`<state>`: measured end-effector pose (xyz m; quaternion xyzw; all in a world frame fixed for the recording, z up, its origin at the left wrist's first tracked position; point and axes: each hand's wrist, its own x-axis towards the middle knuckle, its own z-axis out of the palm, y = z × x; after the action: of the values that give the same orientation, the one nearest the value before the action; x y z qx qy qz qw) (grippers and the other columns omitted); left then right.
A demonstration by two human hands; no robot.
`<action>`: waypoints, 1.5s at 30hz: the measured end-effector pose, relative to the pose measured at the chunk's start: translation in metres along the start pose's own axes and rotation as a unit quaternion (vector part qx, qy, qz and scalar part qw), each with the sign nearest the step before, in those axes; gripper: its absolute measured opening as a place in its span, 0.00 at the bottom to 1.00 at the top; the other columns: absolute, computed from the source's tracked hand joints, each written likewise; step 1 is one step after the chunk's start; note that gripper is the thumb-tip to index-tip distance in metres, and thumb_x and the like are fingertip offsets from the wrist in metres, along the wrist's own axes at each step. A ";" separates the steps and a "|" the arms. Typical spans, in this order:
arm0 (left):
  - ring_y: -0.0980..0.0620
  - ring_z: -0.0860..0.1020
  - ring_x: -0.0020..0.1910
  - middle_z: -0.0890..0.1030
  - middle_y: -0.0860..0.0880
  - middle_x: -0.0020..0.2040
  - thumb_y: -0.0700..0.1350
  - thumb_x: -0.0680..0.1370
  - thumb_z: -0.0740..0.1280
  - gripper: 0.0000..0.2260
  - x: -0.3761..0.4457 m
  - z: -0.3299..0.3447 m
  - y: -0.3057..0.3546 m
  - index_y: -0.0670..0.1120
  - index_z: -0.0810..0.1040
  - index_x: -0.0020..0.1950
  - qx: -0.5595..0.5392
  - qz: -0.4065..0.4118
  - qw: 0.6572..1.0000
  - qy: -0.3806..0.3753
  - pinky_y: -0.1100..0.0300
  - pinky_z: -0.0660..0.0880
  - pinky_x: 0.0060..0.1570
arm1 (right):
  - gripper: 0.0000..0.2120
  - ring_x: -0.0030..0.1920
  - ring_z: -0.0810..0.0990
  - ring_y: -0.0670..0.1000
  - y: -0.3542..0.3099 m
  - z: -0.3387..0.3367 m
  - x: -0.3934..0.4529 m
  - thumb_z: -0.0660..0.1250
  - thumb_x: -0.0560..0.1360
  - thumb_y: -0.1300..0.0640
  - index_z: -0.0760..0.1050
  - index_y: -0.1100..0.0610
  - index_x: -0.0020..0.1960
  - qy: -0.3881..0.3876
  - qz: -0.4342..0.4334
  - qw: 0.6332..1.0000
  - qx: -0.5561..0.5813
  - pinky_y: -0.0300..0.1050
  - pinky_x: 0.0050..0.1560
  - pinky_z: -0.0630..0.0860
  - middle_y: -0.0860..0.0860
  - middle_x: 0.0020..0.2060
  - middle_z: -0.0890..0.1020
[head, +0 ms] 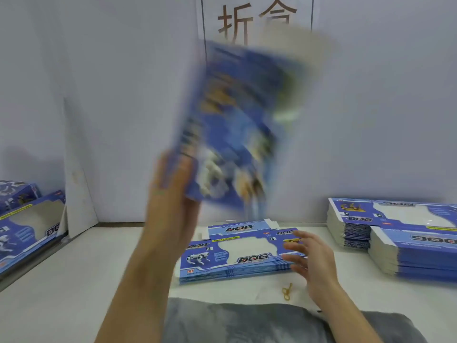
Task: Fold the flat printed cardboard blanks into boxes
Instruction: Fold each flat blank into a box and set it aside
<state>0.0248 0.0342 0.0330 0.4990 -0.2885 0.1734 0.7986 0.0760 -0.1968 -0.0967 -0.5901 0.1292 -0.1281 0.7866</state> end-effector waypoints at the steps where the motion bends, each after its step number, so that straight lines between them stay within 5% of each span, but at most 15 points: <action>1: 0.49 0.74 0.61 0.78 0.51 0.66 0.62 0.68 0.76 0.37 0.002 -0.009 0.008 0.52 0.70 0.73 -0.048 0.029 0.996 0.065 0.42 0.69 0.64 | 0.14 0.30 0.84 0.55 0.000 0.001 -0.002 0.56 0.80 0.62 0.79 0.53 0.49 -0.003 -0.005 1.000 -0.016 0.41 0.23 0.72 0.53 0.34 0.86; 4: 0.52 0.66 0.71 0.65 0.59 0.77 0.73 0.58 0.73 0.54 0.001 -0.041 0.024 0.60 0.57 0.79 -0.003 0.006 0.995 0.095 0.47 0.63 0.69 | 0.14 0.31 0.84 0.55 0.000 0.003 -0.002 0.55 0.82 0.62 0.79 0.52 0.51 -0.008 -0.015 0.999 -0.042 0.41 0.24 0.74 0.53 0.35 0.86; 8: 0.49 0.77 0.65 0.83 0.54 0.59 0.47 0.77 0.71 0.14 -0.007 -0.065 -0.021 0.54 0.78 0.62 0.195 -0.145 0.966 0.092 0.52 0.76 0.59 | 0.13 0.30 0.84 0.54 -0.001 0.005 -0.005 0.56 0.82 0.63 0.79 0.53 0.53 -0.020 -0.007 0.997 -0.072 0.42 0.28 0.74 0.55 0.37 0.86; 10: 0.54 0.80 0.59 0.82 0.51 0.60 0.47 0.78 0.71 0.12 -0.010 -0.063 -0.054 0.54 0.78 0.60 0.342 -0.201 0.916 0.058 0.63 0.78 0.50 | 0.13 0.31 0.84 0.53 0.000 0.006 -0.005 0.56 0.82 0.62 0.79 0.53 0.54 -0.016 -0.007 0.996 -0.088 0.42 0.29 0.75 0.55 0.39 0.86; 12: 0.56 0.76 0.63 0.75 0.52 0.69 0.52 0.76 0.73 0.23 -0.021 -0.060 -0.089 0.55 0.72 0.70 0.466 -0.246 0.850 -0.027 0.71 0.75 0.49 | 0.13 0.31 0.84 0.52 0.002 0.007 -0.002 0.56 0.83 0.62 0.80 0.53 0.54 -0.015 -0.005 0.994 -0.109 0.42 0.28 0.76 0.55 0.41 0.86; 15: 0.49 0.49 0.81 0.52 0.55 0.81 0.59 0.77 0.69 0.35 -0.044 -0.062 -0.136 0.57 0.56 0.80 0.614 -0.313 0.703 -0.175 0.51 0.55 0.78 | 0.14 0.30 0.84 0.50 0.005 0.008 0.001 0.56 0.82 0.63 0.80 0.52 0.52 -0.017 -0.003 0.992 -0.121 0.40 0.26 0.75 0.53 0.38 0.86; 17: 0.50 0.53 0.80 0.57 0.54 0.81 0.57 0.81 0.64 0.27 -0.049 -0.065 -0.146 0.59 0.60 0.79 0.673 -0.289 0.657 -0.179 0.50 0.55 0.77 | 0.14 0.30 0.84 0.50 0.007 0.008 0.002 0.57 0.82 0.63 0.80 0.52 0.52 -0.023 -0.005 0.991 -0.131 0.39 0.25 0.75 0.52 0.36 0.86; 20: 0.51 0.71 0.69 0.75 0.54 0.69 0.53 0.81 0.64 0.15 -0.047 -0.070 -0.143 0.61 0.75 0.68 0.690 -0.258 0.668 -0.103 0.57 0.69 0.60 | 0.14 0.29 0.84 0.50 0.010 0.010 0.002 0.57 0.81 0.64 0.80 0.52 0.52 -0.031 -0.006 0.989 -0.146 0.40 0.26 0.76 0.51 0.36 0.86; 26: 0.52 0.77 0.57 0.81 0.57 0.59 0.52 0.83 0.59 0.12 -0.046 -0.064 -0.141 0.63 0.78 0.62 0.699 -0.150 0.698 -0.028 0.59 0.68 0.45 | 0.14 0.28 0.82 0.51 0.010 0.009 0.000 0.57 0.80 0.67 0.81 0.58 0.48 -0.043 -0.057 0.987 -0.145 0.40 0.25 0.75 0.52 0.30 0.84; 30: 0.50 0.81 0.39 0.84 0.54 0.46 0.46 0.82 0.63 0.10 -0.042 -0.053 -0.126 0.57 0.78 0.61 0.761 -0.015 0.648 0.017 0.60 0.68 0.34 | 0.13 0.29 0.83 0.52 0.011 0.012 -0.002 0.59 0.82 0.64 0.83 0.59 0.50 -0.080 -0.064 0.982 -0.160 0.40 0.28 0.77 0.52 0.31 0.84; 34: 0.52 0.73 0.20 0.79 0.53 0.27 0.40 0.66 0.81 0.10 -0.039 -0.027 -0.112 0.49 0.83 0.41 0.783 0.095 0.614 -0.019 0.63 0.57 0.22 | 0.08 0.44 0.87 0.55 0.011 0.023 -0.005 0.63 0.81 0.51 0.78 0.49 0.58 -0.178 -0.019 0.979 -0.095 0.47 0.40 0.82 0.51 0.46 0.87; 36: 0.53 0.80 0.30 0.84 0.53 0.38 0.49 0.75 0.73 0.05 -0.041 -0.007 -0.112 0.52 0.83 0.50 0.792 0.102 0.596 -0.083 0.64 0.65 0.27 | 0.10 0.49 0.87 0.56 0.011 0.029 -0.004 0.64 0.80 0.47 0.76 0.47 0.60 -0.208 0.010 0.978 -0.030 0.53 0.45 0.83 0.50 0.51 0.86; 39: 0.45 0.81 0.49 0.83 0.48 0.55 0.50 0.84 0.57 0.11 -0.039 0.012 -0.122 0.51 0.77 0.60 0.755 0.020 0.628 -0.191 0.52 0.76 0.46 | 0.06 0.42 0.86 0.54 0.012 0.034 -0.001 0.63 0.82 0.52 0.75 0.54 0.55 -0.159 0.016 0.987 0.026 0.49 0.37 0.81 0.54 0.45 0.85; 43: 0.47 0.77 0.52 0.80 0.49 0.55 0.55 0.81 0.61 0.10 -0.042 0.029 -0.126 0.53 0.78 0.56 0.646 -0.111 0.691 -0.305 0.51 0.76 0.49 | 0.14 0.45 0.84 0.60 0.016 0.023 0.009 0.57 0.79 0.69 0.73 0.61 0.62 -0.027 0.018 0.999 -0.028 0.50 0.38 0.80 0.60 0.49 0.84; 45: 0.54 0.76 0.56 0.80 0.54 0.59 0.59 0.81 0.63 0.13 -0.044 0.024 -0.130 0.56 0.79 0.61 0.597 -0.142 0.742 -0.271 0.54 0.78 0.53 | 0.14 0.44 0.85 0.60 0.012 0.016 0.010 0.56 0.79 0.69 0.74 0.59 0.60 -0.023 0.014 0.999 -0.034 0.51 0.38 0.81 0.58 0.47 0.85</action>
<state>0.0573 -0.0444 -0.0774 0.9348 -0.2561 0.0524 0.2406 0.0916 -0.1823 -0.1048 -0.6173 0.1233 -0.0988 0.7707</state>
